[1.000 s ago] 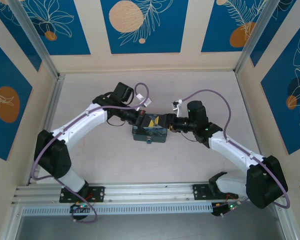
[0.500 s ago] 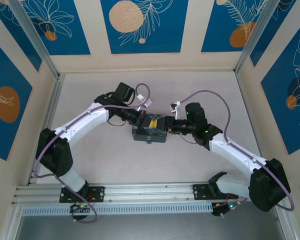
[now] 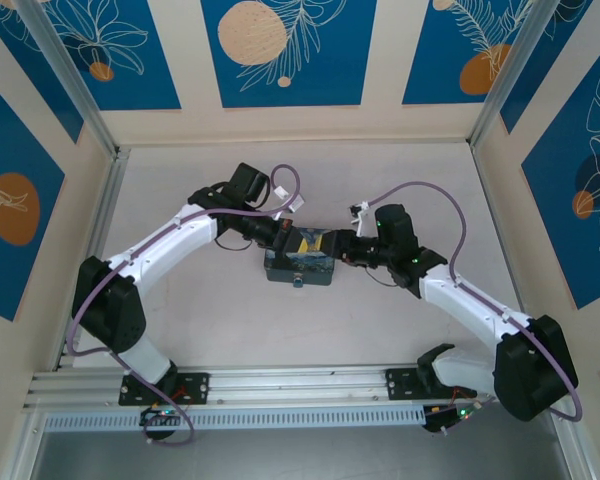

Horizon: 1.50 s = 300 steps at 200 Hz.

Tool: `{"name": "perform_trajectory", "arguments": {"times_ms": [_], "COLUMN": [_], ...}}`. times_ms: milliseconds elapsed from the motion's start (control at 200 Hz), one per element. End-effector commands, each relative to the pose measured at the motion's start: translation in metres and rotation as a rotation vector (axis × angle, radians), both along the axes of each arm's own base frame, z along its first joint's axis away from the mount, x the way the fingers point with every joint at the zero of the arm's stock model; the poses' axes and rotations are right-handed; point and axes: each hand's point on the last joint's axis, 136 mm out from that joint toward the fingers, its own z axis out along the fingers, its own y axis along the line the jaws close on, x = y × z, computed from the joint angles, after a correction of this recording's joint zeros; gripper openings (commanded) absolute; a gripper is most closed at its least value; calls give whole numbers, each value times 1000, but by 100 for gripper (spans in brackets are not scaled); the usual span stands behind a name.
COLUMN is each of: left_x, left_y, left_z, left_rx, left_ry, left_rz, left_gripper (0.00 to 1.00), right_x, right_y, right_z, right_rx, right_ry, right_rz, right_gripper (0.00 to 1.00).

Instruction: Unlock a padlock with a key

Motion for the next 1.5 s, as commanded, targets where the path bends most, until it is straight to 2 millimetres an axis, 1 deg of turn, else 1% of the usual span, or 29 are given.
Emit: {"name": "perform_trajectory", "arguments": {"times_ms": [0,85,200,360,465,555,700,925,1050,1255,1350,1405,1495], "left_x": [-4,-4,-5,-5,-6,-6,-7,-7,-7,-6,-6,-4,1], "left_y": [4,5,4,1,-1,-3,-4,-4,-4,-5,-5,-5,-5], "left_z": [6,5,7,10,12,15,17,16,16,16,17,16,16], "left_rx": [-16,-17,-26,-47,-62,-74,-84,-84,-83,-81,-81,-79,-79], "left_ry": [-14,-16,-19,-20,-19,-20,-22,-20,-20,-21,-24,-25,-27], "left_rz": [-9,-8,-16,-28,-36,-42,-46,-48,-47,-43,-39,-33,3], "left_gripper": [0,0,0,0,0,0,0,0,0,0,0,0,0], "right_x": [3,-1,-8,-20,-24,-24,-25,-28,-32,-34,-37,-38,-38], "right_y": [-13,-17,-17,-3,6,13,22,27,29,29,28,27,26], "right_z": [-4,-4,6,30,40,42,38,34,35,33,29,29,29], "right_rx": [27,44,74,147,182,195,202,211,217,214,210,211,207], "right_ry": [33,32,-21,-116,-143,-145,-132,-123,-125,-116,-111,-109,-111], "right_rz": [-63,-67,-24,114,190,233,271,302,319,327,327,327,314], "right_gripper": [43,43,44,44,43,43,41,38,34,20,10,0,0]}}
